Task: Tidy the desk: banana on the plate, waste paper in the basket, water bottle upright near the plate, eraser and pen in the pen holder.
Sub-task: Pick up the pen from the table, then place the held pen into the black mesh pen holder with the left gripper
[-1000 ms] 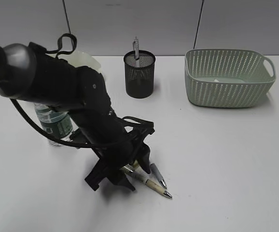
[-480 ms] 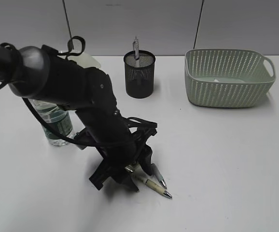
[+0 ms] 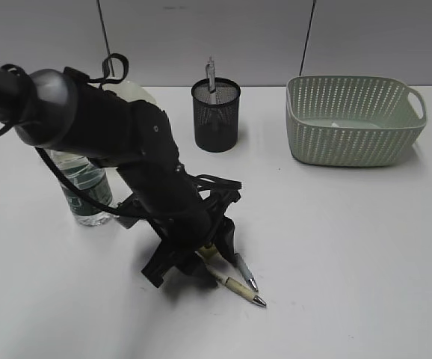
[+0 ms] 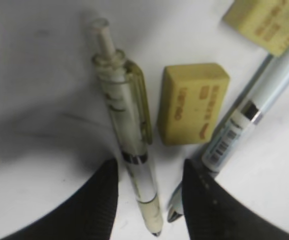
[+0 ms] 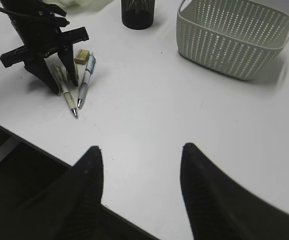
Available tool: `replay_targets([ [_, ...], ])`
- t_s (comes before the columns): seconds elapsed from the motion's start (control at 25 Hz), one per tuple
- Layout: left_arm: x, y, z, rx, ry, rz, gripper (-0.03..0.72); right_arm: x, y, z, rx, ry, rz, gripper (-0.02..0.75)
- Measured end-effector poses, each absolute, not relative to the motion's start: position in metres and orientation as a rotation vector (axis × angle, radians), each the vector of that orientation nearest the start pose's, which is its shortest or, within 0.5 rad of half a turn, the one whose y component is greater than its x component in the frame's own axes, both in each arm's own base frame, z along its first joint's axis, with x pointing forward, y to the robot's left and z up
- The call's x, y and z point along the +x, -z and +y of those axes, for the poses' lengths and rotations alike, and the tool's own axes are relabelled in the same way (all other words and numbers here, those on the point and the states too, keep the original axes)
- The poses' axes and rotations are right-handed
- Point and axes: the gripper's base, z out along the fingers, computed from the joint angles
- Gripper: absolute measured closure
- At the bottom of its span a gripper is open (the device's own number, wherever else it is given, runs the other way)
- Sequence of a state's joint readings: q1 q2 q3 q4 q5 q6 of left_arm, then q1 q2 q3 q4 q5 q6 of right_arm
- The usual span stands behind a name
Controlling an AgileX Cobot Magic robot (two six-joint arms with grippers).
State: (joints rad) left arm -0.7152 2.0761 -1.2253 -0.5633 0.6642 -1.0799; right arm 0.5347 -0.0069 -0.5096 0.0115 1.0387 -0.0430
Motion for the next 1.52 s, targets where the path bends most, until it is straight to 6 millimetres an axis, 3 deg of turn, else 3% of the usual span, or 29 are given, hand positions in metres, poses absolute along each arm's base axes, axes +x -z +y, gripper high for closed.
replay_targets([
  [0.24, 0.276, -0.108, -0.28, -1.284, 0.574, 3.056, 0.4, -0.006, -0.282, -0.002, -0.576, -0.327, 1.937, 0.335],
  [0.48, 0.277, -0.108, -0.283, -1.266, 0.539, 3.103, 0.611, -0.006, -0.282, -0.002, -0.576, -0.327, 1.937, 0.335],
  [0.76, 0.282, -0.122, -0.286, -1.115, 0.455, 3.176, 0.611, -0.006, -0.282, -0.002, -0.576, -0.327, 1.937, 0.335],
  [1.12, 0.295, -0.197, -0.288, -0.875, 0.548, 3.1, 0.611, -0.006, -0.282, -0.002, -0.576, -0.327, 1.936, 0.335],
  [1.52, 0.337, -0.294, -0.273, -0.427, 0.424, 2.631, 0.611, -0.006, -0.282, -0.002, -0.576, -0.327, 1.936, 0.335],
])
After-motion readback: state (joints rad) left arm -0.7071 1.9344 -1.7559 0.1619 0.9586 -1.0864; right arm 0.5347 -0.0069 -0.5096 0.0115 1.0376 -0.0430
